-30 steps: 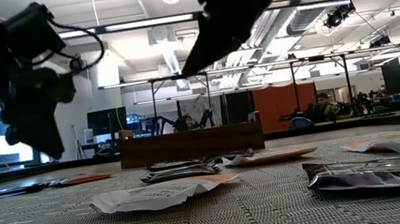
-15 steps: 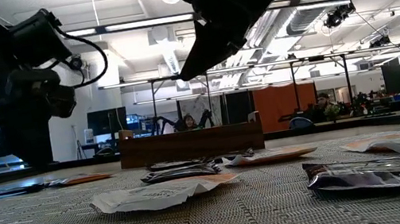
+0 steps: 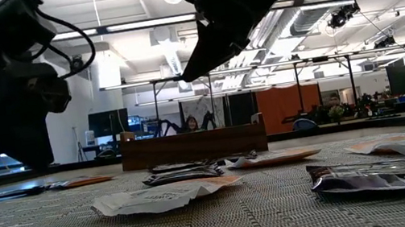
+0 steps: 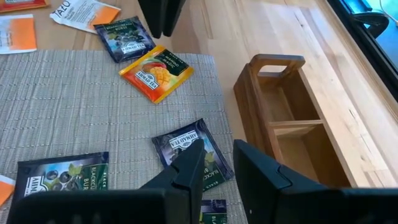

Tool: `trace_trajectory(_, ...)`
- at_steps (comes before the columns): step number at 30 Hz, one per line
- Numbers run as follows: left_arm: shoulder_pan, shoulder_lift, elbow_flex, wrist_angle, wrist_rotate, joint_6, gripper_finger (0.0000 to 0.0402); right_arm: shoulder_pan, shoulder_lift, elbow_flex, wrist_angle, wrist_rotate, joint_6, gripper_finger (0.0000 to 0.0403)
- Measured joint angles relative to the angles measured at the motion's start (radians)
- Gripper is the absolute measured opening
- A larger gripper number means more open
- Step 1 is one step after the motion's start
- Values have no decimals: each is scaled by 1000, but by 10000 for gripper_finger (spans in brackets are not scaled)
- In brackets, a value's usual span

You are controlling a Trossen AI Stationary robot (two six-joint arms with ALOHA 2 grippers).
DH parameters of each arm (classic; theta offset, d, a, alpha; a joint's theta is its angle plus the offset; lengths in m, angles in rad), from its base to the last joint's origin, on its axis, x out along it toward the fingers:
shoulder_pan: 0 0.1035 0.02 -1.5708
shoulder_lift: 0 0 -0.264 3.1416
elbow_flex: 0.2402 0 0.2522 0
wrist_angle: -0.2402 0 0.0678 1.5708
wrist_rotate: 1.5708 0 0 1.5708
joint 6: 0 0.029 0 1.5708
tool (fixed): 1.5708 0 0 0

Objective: Pick & Place Tea
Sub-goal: Put the orange tea bag into the right section of the wooden organizer

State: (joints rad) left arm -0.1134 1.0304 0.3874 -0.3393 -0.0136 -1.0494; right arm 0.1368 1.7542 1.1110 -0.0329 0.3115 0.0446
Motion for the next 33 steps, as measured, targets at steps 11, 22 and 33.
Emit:
trace_trajectory(11, -25, 126, 1, 22, -44, -54, 112, 0, 0, 0, -1, 0, 1, 83)
trace_trajectory(22, -25, 110, 7, 62, -27, -32, 112, 0, 0, 0, -1, 0, 1, 83)
trace_trajectory(33, -24, 163, 9, 59, -4, -28, 103, 0, 0, 0, 0, 0, 1, 83)
